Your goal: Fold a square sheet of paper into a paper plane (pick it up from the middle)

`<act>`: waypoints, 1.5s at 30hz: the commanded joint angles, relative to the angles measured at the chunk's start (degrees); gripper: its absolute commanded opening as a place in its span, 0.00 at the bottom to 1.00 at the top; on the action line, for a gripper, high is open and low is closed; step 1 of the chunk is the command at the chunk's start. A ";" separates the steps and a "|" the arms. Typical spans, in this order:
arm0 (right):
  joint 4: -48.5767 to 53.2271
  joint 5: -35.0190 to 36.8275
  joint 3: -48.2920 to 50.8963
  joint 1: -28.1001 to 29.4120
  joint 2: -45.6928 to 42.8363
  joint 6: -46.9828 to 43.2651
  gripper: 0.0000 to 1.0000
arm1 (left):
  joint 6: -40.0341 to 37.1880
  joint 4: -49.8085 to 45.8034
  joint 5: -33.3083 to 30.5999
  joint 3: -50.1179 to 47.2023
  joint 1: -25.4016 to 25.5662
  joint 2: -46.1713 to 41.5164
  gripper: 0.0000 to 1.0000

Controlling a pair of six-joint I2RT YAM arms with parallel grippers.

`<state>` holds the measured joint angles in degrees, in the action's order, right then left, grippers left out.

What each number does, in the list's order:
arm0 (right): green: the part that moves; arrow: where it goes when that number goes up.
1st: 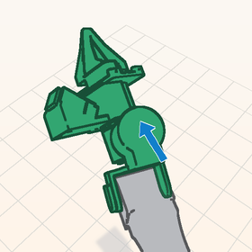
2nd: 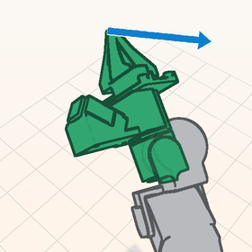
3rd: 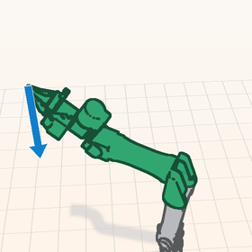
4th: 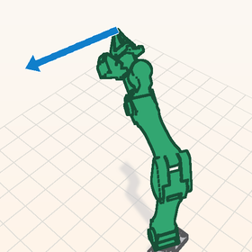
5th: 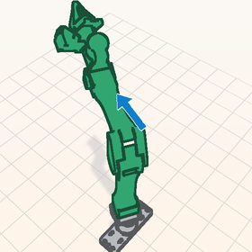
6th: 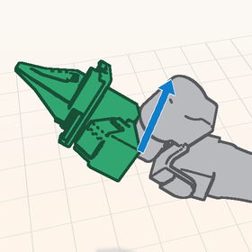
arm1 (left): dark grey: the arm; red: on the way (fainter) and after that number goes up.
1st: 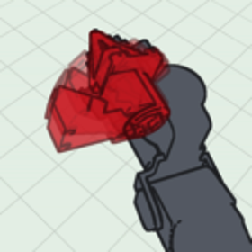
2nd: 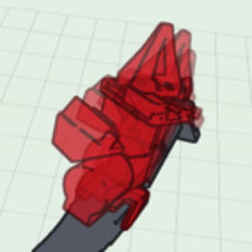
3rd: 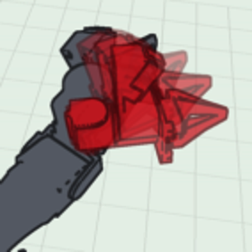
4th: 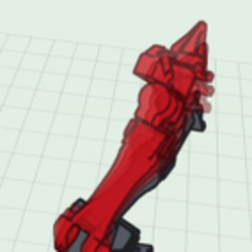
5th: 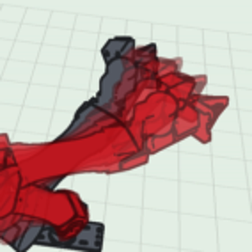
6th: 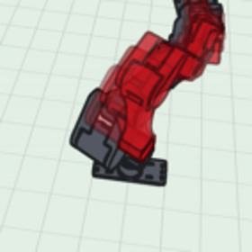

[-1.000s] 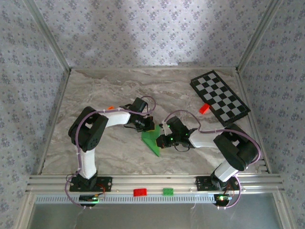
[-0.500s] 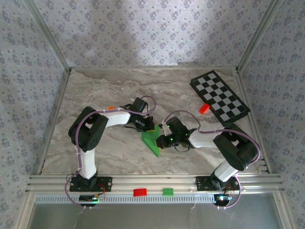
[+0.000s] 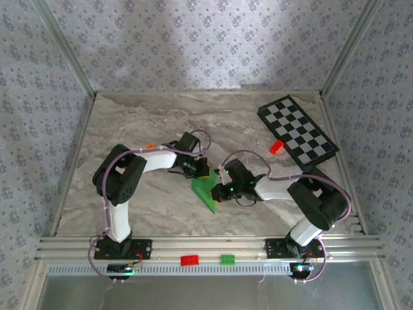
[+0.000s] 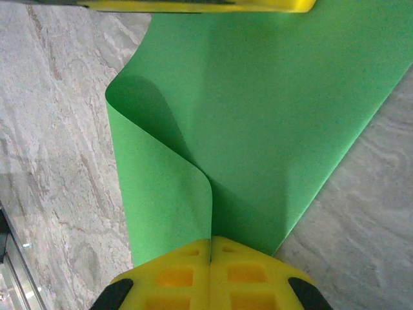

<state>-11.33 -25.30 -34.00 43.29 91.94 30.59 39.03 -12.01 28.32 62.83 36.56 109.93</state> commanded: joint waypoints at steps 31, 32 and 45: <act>3.38 2.07 -0.58 0.64 1.84 -1.33 0.01 | 0.78 -2.58 -4.98 0.29 1.05 -7.27 0.14; 3.25 2.18 -0.46 0.58 1.91 -1.32 0.01 | 0.87 -2.57 -5.83 -0.10 1.00 -8.59 0.15; 2.19 2.16 0.21 0.26 2.51 -0.98 0.01 | 12.65 12.52 -4.06 -20.66 1.18 -25.24 0.02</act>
<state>-12.08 -25.28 -34.39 43.48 92.79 30.39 46.65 -6.02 21.74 45.89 37.30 87.64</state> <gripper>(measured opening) 0.064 0.052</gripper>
